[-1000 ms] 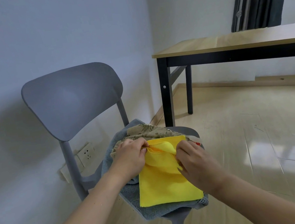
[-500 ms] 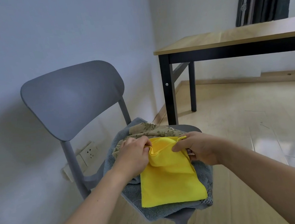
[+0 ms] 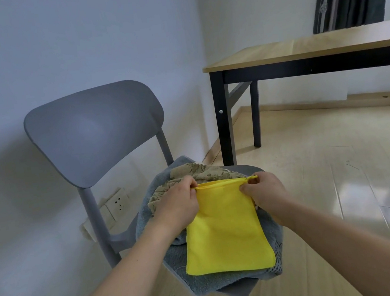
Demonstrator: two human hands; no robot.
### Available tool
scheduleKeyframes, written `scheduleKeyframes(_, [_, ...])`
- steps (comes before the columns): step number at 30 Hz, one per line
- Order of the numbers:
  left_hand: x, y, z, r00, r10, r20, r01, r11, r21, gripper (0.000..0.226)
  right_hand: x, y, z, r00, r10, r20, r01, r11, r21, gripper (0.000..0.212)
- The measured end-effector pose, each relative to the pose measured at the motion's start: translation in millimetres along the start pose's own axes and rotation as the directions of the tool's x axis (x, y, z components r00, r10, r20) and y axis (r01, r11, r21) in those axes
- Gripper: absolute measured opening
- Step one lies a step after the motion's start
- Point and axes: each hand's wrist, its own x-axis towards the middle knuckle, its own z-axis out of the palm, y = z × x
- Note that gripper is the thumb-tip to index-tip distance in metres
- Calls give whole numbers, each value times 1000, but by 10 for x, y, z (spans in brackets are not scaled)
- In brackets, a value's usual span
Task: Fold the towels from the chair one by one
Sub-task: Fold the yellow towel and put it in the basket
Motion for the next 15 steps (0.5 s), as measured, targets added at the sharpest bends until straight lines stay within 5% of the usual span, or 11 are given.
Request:
scheduleKeyframes(5, [70, -11, 24, 997, -58, -46, 54, 995, -79, 15, 79, -44, 56, 998, -53, -21, 52, 996, -71, 9])
scheduleKeyframes(10, [97, 41, -41, 998, 51, -45, -50, 998, 34, 25, -4, -141, -49, 984, -180, 2, 179, 978, -107, 9])
scheduleKeyframes(15, [1, 239, -431, 972, 164, -166, -153, 985, 77, 33, -279, -479, -288, 941, -308, 139, 329, 930, -165, 31])
